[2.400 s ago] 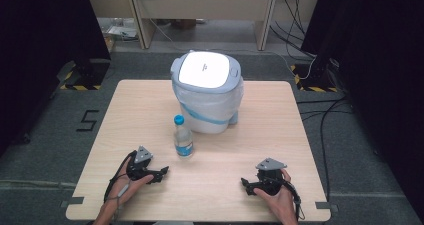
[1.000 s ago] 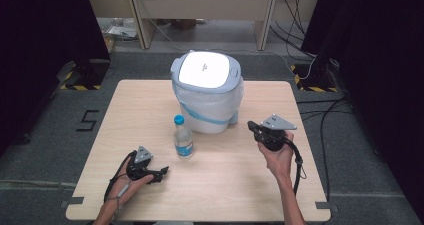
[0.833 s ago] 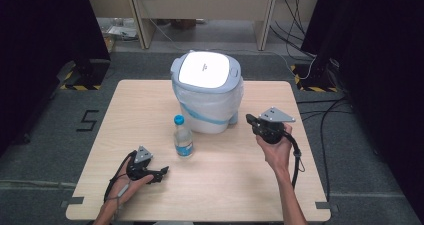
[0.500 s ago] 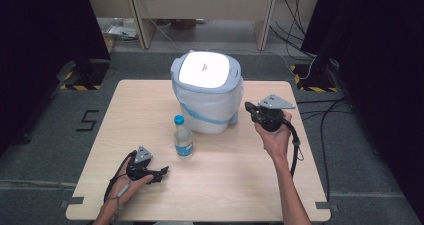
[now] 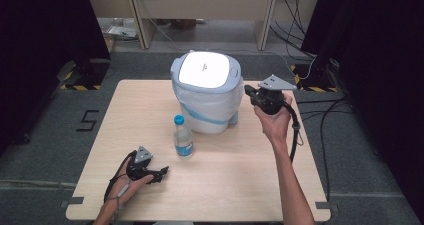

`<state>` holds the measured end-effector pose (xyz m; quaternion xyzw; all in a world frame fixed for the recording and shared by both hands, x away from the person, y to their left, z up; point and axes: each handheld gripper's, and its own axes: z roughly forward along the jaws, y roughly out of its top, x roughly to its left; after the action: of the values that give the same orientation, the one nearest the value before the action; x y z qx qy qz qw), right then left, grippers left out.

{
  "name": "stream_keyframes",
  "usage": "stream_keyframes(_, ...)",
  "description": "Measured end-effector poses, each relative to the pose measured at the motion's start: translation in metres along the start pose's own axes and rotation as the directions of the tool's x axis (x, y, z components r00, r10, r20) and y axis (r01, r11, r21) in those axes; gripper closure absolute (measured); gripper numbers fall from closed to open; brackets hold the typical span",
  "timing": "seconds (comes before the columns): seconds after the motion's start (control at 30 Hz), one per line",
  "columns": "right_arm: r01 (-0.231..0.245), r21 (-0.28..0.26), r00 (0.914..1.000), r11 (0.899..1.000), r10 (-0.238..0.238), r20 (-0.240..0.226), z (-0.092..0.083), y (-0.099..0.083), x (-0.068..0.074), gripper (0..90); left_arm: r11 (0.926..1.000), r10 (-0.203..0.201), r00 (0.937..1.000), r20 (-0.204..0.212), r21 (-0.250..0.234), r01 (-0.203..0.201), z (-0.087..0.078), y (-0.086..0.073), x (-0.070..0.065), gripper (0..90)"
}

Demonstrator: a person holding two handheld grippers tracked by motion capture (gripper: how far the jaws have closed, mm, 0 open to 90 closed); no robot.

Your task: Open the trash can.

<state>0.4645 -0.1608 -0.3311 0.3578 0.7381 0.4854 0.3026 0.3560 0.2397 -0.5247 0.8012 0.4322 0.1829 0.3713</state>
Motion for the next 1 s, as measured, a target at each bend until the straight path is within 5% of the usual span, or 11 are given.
stream_keyframes(0.53,0.007,-0.014,0.9999,1.0,-0.007,0.011,0.014,0.039,-0.007,89.2,1.0,0.0,1.0,0.002,0.005,0.0,0.0,0.0,0.0,13.6)
stream_keyframes(1.0,-0.001,0.003,0.9999,1.0,0.001,0.01,0.045,0.046,-0.007,89.2,1.0,0.0,1.0,0.002,0.005,0.0,0.0,0.0,0.0,13.6)
